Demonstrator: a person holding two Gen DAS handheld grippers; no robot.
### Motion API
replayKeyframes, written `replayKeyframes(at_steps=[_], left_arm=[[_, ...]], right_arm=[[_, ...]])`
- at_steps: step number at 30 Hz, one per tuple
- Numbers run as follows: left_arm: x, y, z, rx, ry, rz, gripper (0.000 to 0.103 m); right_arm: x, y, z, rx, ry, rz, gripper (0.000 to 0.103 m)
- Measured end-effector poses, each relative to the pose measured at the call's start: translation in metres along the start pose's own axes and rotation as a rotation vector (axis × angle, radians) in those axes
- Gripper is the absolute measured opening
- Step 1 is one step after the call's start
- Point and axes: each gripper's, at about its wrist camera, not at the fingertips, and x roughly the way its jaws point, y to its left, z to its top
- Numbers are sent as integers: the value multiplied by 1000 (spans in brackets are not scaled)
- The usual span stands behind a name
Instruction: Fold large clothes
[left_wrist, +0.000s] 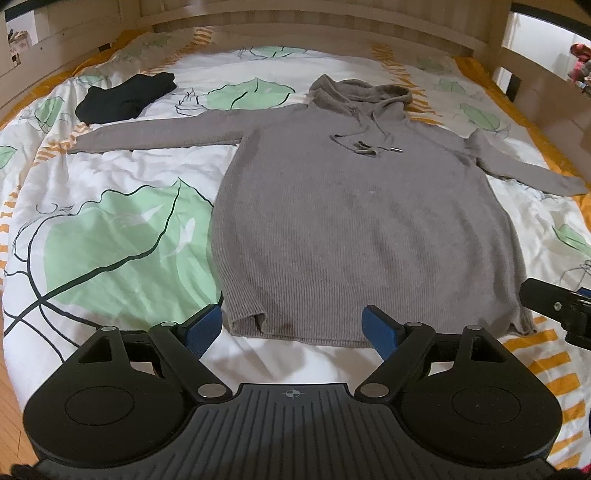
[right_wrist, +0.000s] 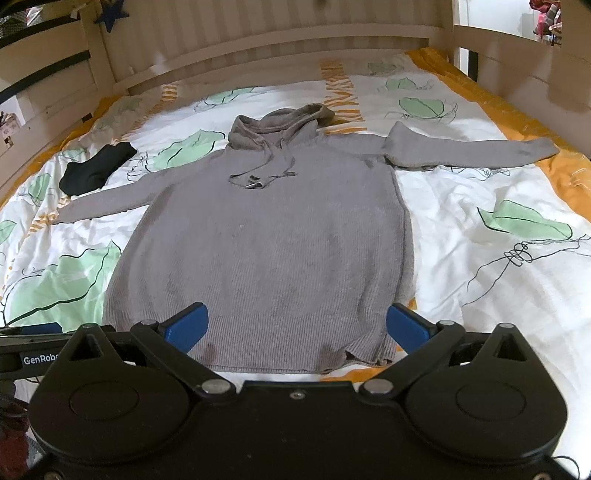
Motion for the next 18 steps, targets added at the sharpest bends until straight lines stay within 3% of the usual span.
replayKeyframes(at_steps=[18], left_arm=[[5, -1, 0, 2, 19, 0, 82]], right_arm=[[6, 1, -3, 7, 19, 8, 103]])
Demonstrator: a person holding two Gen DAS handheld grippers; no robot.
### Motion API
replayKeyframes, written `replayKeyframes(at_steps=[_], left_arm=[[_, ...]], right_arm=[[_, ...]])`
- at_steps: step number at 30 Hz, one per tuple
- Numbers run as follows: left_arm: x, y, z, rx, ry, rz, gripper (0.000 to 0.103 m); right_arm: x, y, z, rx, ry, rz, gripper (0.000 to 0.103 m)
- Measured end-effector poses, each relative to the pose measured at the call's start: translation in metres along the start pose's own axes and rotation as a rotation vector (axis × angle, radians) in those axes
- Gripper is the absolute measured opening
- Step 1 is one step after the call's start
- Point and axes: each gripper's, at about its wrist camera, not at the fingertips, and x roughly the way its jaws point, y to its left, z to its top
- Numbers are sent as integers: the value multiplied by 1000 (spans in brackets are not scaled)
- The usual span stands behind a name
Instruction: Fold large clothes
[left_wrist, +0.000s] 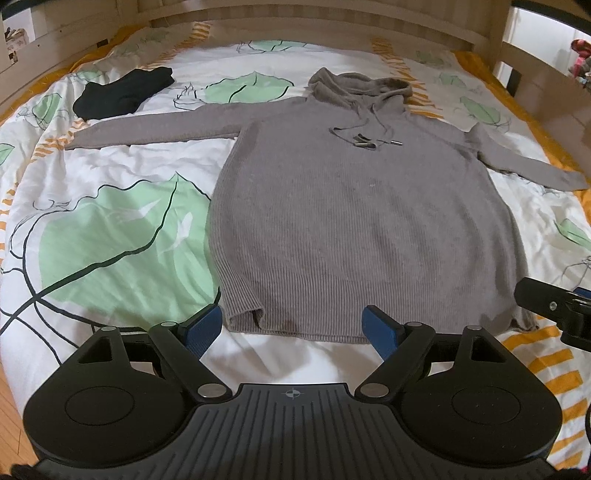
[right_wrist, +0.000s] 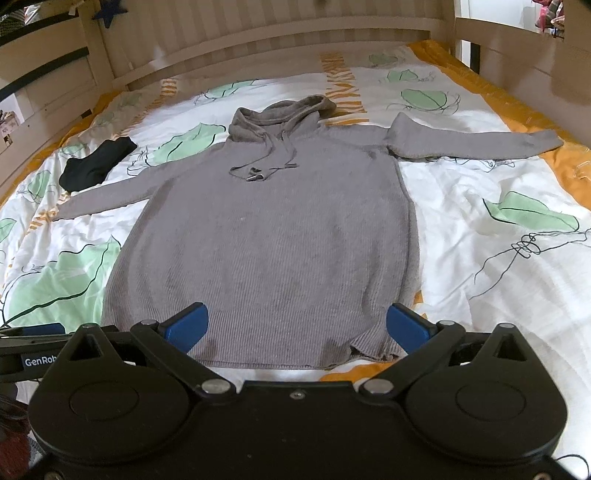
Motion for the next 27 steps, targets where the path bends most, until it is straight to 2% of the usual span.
replayKeyframes(at_steps=[21, 27], left_arm=[[15, -1, 5, -1, 37, -11, 82], [28, 13, 17, -29, 36, -57, 82]], right_arm=[[14, 3, 7, -6, 25, 3, 103], [30, 5, 17, -12, 49, 12, 103]])
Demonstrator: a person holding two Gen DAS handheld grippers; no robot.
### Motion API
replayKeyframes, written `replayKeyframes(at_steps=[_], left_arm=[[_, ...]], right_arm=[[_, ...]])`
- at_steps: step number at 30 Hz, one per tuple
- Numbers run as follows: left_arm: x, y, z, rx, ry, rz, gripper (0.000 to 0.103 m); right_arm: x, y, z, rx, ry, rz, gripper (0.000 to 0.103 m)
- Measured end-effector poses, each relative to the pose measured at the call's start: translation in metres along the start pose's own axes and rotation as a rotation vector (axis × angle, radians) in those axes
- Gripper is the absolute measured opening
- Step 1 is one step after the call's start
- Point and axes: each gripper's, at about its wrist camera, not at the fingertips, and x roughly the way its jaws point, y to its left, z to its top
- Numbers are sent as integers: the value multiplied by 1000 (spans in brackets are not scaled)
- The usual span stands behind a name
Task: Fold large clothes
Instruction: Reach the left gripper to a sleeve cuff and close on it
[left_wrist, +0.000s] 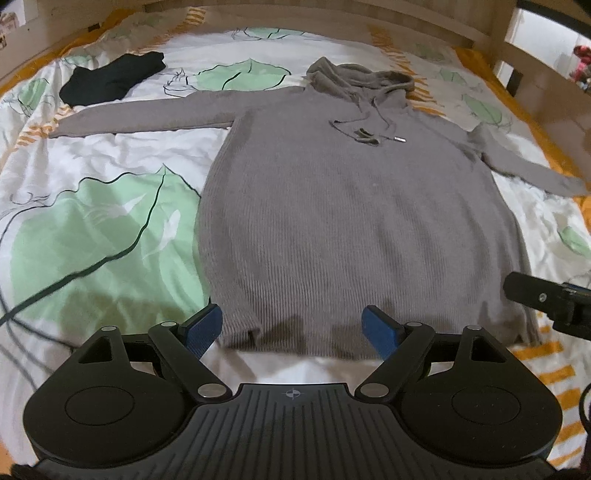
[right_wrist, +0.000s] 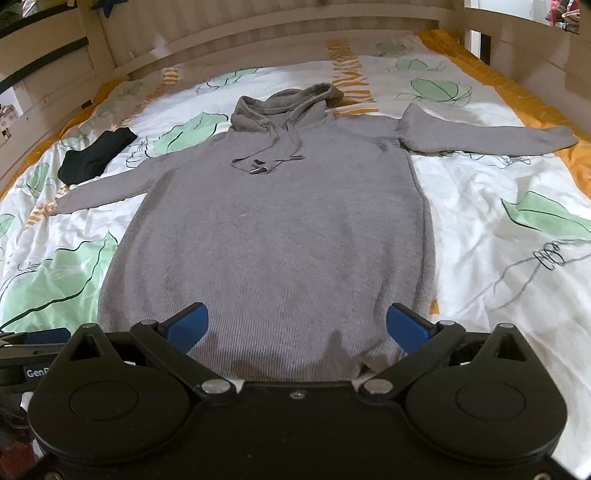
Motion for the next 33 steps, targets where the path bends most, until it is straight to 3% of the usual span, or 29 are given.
replayKeyframes(at_steps=[7, 11, 19, 25, 33], left_arm=[[23, 36, 40, -61, -40, -110, 82], [38, 65, 75, -83, -87, -136, 83], [85, 151, 145, -143, -126, -86, 83], [131, 239, 191, -268, -117, -23, 84], [178, 323, 221, -395, -141, 68, 84]], right_arm=[[29, 10, 28, -29, 10, 20, 103], [50, 16, 49, -26, 7, 78, 103], [98, 41, 93, -68, 5, 142, 103], [132, 67, 117, -121, 9, 188, 103], [176, 94, 128, -130, 40, 228, 103]])
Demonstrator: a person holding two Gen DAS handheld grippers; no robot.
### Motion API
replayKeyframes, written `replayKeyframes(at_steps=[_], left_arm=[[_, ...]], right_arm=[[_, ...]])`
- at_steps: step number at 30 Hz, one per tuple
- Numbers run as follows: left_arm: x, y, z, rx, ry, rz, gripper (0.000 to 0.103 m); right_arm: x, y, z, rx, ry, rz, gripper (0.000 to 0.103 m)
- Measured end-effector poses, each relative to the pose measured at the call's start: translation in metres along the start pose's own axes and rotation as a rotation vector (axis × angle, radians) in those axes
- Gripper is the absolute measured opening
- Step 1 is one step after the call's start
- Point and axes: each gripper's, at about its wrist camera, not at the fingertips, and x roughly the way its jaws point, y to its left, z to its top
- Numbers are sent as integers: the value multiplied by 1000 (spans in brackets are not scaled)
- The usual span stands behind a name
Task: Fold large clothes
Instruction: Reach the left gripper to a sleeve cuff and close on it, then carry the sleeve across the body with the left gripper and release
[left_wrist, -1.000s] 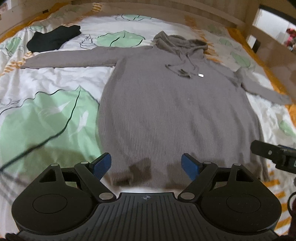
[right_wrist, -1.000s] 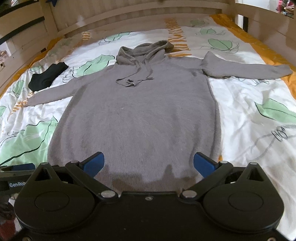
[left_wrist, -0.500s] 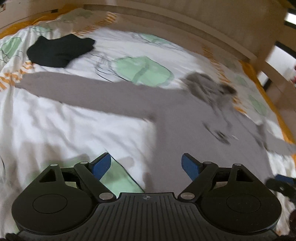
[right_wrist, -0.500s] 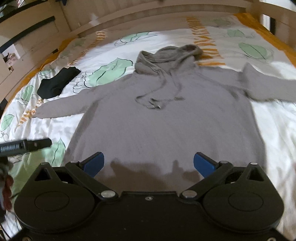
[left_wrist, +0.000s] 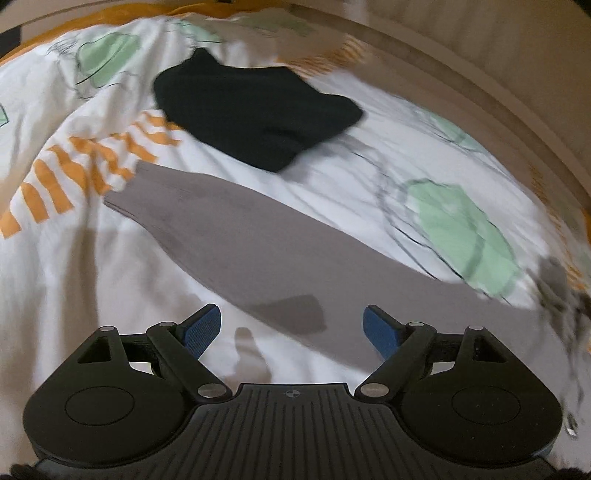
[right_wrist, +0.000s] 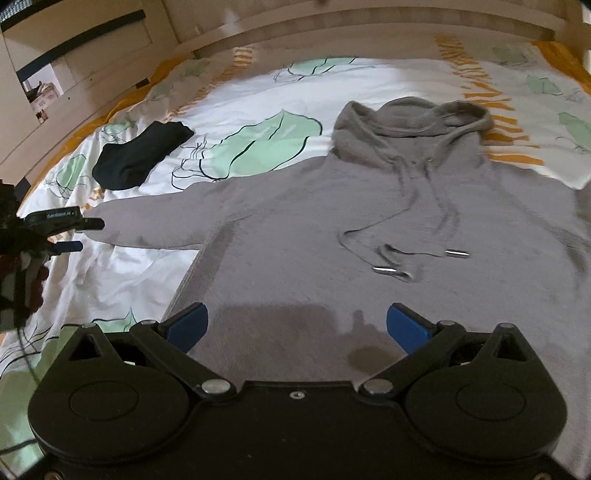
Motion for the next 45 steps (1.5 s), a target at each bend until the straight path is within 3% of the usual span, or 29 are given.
replayKeyframes(at_steps=[7, 16, 21, 22, 24, 25, 28, 34, 40, 45], left_arm=[[32, 26, 15, -9, -23, 57, 84], [44, 40, 22, -65, -80, 16, 84], [48, 50, 28, -138, -85, -16, 83], [49, 52, 30, -150, -85, -19, 79], [46, 53, 34, -165, -110, -6, 39], [44, 53, 36, -173, -118, 30, 6], [30, 48, 42, -194, -152, 5, 7], [-27, -12, 65, -10, -223, -17, 7], [-92, -102, 77, 141, -272, -125, 7], [-119, -188, 67, 265, -266, -231, 7]], right_arm=[[30, 7, 3, 10, 7, 11, 103], [66, 7, -18, -105, -64, -152, 103], [74, 8, -39, -161, -123, -172, 103], [73, 7, -41, -162, -138, -171, 103], [73, 3, -43, -148, -152, -158, 103], [74, 0, -43, -135, -153, -147, 103], [74, -3, -41, -122, -150, -134, 103], [73, -2, -37, -118, -129, -123, 103], [40, -9, -26, -81, -136, -89, 102], [-1, -34, -26, -45, -133, -77, 102]])
